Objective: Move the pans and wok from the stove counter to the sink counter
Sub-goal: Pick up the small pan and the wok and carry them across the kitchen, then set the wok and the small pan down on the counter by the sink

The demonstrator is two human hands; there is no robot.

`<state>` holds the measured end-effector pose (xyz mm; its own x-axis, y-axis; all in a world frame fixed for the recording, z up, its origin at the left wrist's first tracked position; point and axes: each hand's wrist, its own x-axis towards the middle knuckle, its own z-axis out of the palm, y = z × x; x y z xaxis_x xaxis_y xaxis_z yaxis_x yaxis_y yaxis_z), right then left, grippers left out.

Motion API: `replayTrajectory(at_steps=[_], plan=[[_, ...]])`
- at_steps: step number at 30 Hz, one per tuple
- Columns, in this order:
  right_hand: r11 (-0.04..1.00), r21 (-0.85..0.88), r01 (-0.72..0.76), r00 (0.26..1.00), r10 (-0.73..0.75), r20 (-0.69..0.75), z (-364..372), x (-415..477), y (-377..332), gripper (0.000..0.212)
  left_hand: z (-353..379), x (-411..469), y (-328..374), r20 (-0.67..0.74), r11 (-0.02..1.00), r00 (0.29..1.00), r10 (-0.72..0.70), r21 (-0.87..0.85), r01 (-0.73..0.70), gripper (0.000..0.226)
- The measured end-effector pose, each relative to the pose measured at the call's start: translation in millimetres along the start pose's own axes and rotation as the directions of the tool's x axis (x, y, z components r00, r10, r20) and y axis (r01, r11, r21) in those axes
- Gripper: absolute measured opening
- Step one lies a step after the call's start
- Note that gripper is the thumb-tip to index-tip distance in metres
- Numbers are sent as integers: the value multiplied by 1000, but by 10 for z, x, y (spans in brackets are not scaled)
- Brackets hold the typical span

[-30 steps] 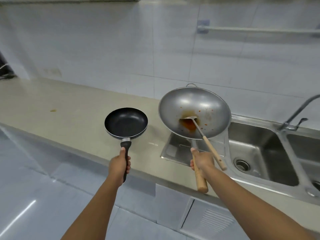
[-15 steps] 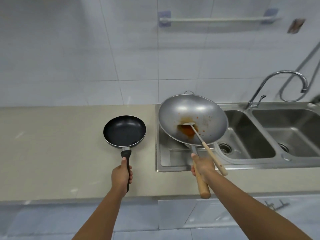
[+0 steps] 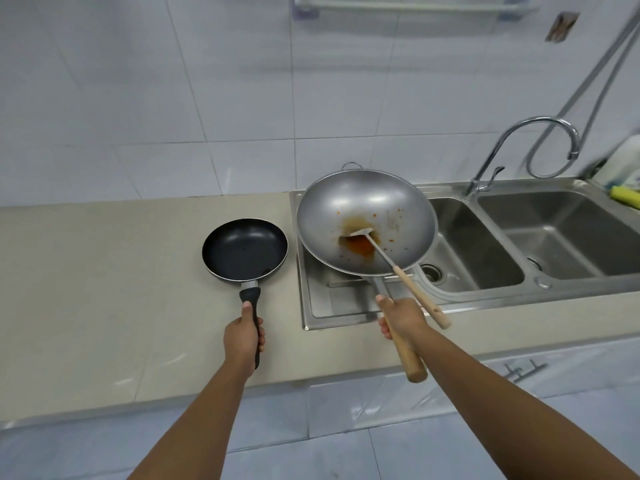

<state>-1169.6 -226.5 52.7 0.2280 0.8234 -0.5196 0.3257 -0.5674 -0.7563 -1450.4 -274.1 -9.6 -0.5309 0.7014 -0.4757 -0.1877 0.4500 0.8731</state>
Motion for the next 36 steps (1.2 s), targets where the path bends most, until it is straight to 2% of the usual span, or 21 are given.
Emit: replayTrajectory(at_steps=[3, 5, 8, 12, 18, 29, 36], plan=[[1000, -29, -2, 1000, 2, -7, 31, 40, 38, 36, 50, 23, 9, 6, 1000, 1000, -6, -1, 6, 56], [988, -152, 30, 999, -36, -34, 59, 45, 63, 33, 59, 36, -5, 12, 1000, 1000, -14, 11, 14, 56], [883, -452, 123, 985, -165, -55, 93, 16, 90, 28, 65, 39, -42, 23, 1000, 1000, -13, 29, 12, 57], [756, -624, 197, 960, -278, -35, 148, 12, 129, 38, 79, 29, -80, 26, 999, 1000, -16, 42, 15, 57], [723, -661, 199, 952, -302, -44, 143, 29, 220, 51, 39, 27, -84, 38, 997, 999, -12, 73, 9, 57], [715, -671, 196, 944, -322, -67, 137, 18, 230, 49, -9, -60, -106, 68, 995, 998, -10, 100, 4, 58], [679, -706, 199, 937, -343, -65, 134, -44, 246, 55, -65, -97, -78, 37, 973, 996, 79, 215, -85, 52]])
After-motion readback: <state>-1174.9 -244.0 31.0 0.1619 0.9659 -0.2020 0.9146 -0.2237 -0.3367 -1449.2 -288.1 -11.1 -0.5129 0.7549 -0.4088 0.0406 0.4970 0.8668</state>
